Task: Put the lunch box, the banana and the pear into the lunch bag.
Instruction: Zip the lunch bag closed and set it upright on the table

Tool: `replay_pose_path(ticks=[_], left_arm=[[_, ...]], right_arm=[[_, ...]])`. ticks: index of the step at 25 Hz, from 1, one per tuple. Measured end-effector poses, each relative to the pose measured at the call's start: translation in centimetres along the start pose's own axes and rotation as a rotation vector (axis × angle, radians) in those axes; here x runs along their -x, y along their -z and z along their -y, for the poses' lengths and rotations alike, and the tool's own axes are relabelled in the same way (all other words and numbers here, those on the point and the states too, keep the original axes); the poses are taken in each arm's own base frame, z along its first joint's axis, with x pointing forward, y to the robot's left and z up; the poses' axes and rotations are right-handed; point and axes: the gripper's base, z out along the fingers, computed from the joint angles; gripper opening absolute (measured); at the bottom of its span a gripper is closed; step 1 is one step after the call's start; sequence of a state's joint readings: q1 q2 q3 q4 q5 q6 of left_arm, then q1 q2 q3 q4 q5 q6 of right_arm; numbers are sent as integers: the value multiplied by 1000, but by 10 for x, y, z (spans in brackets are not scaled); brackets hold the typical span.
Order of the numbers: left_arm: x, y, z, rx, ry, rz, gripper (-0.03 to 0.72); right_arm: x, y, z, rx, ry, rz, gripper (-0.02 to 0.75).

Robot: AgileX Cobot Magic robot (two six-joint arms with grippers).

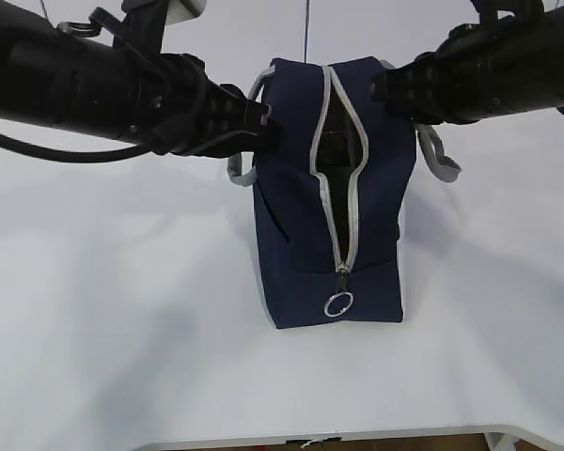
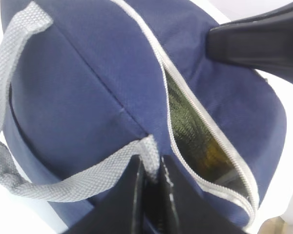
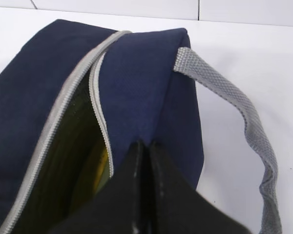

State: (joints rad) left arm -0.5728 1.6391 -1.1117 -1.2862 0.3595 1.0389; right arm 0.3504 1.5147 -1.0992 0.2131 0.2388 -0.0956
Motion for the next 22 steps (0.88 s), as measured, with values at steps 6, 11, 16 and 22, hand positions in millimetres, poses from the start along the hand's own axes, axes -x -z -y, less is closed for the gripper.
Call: replay_pose_path(ticks=[6, 11, 16, 22], left_arm=[[1, 0, -3, 27, 2, 16, 8], [2, 0, -3, 31, 2, 19, 8], [2, 0, -3, 35, 0, 20, 8], [2, 0, -3, 35, -2, 20, 8]], right_arm=[[0, -1, 0, -1, -2, 2, 18], [0, 0, 0, 3, 19, -13, 37], [8, 3, -2, 13, 63, -29, 235], [21, 10, -6, 34, 74, -77, 403]])
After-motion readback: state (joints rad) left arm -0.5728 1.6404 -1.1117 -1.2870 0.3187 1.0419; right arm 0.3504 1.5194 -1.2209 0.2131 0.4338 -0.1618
